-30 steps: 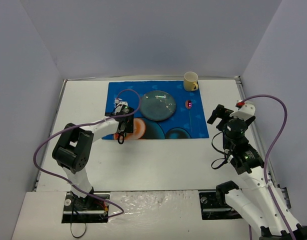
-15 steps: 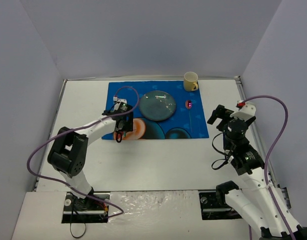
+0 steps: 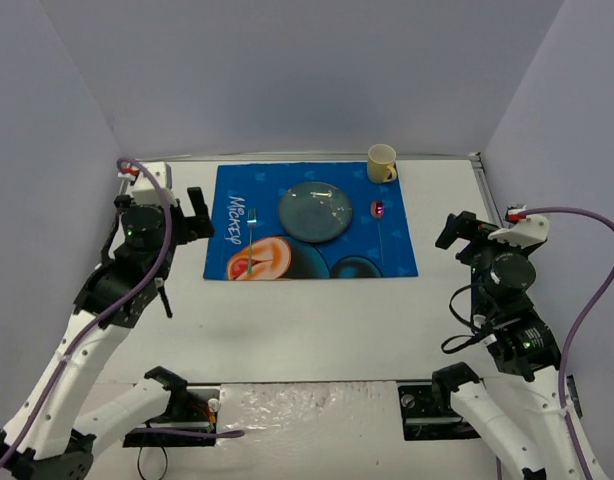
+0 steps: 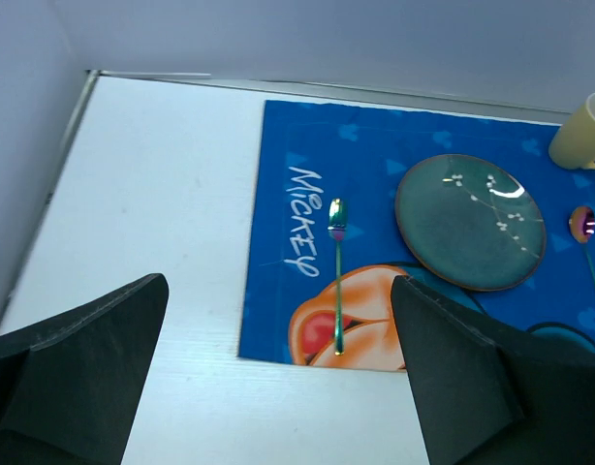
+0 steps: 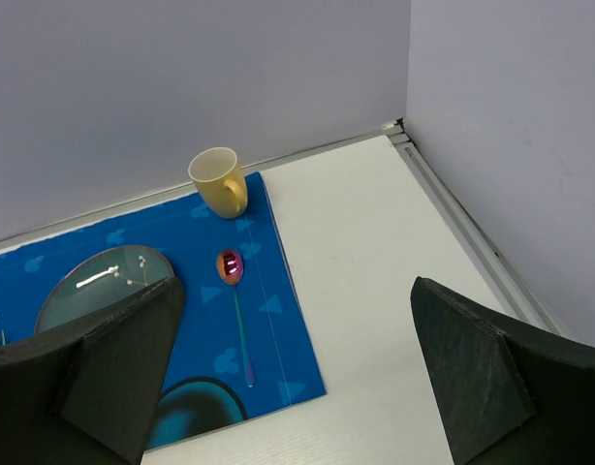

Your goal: Set the dinner table for one person

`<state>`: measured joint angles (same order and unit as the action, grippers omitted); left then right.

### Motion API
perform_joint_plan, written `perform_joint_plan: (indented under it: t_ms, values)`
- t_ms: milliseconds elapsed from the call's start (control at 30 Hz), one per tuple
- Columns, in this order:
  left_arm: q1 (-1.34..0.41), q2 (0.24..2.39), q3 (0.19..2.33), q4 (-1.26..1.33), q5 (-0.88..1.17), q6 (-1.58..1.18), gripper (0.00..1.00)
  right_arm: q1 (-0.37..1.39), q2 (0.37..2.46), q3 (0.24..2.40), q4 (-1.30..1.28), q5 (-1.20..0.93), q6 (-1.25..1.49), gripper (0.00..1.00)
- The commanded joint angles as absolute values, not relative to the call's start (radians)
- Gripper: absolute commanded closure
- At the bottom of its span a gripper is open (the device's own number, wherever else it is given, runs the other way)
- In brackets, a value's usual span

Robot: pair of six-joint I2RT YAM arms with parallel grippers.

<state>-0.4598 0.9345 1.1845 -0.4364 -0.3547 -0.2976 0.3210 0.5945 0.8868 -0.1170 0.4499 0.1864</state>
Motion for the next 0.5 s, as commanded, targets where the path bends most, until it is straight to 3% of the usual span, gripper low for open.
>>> perform_joint_plan:
  t_ms: [0, 467]
  values:
    - [-0.446, 0.777, 1.127, -0.505, -0.458, -0.191, 0.03, 0.323, 0.530, 0.923, -0.095, 0.503, 0.093, 0.00]
    - [-0.445, 0.386, 0.789, -0.397, -0.695, -0.196, 0.03, 0.324, 0.363, 0.787, -0.038, 0.488, -0.025, 0.00]
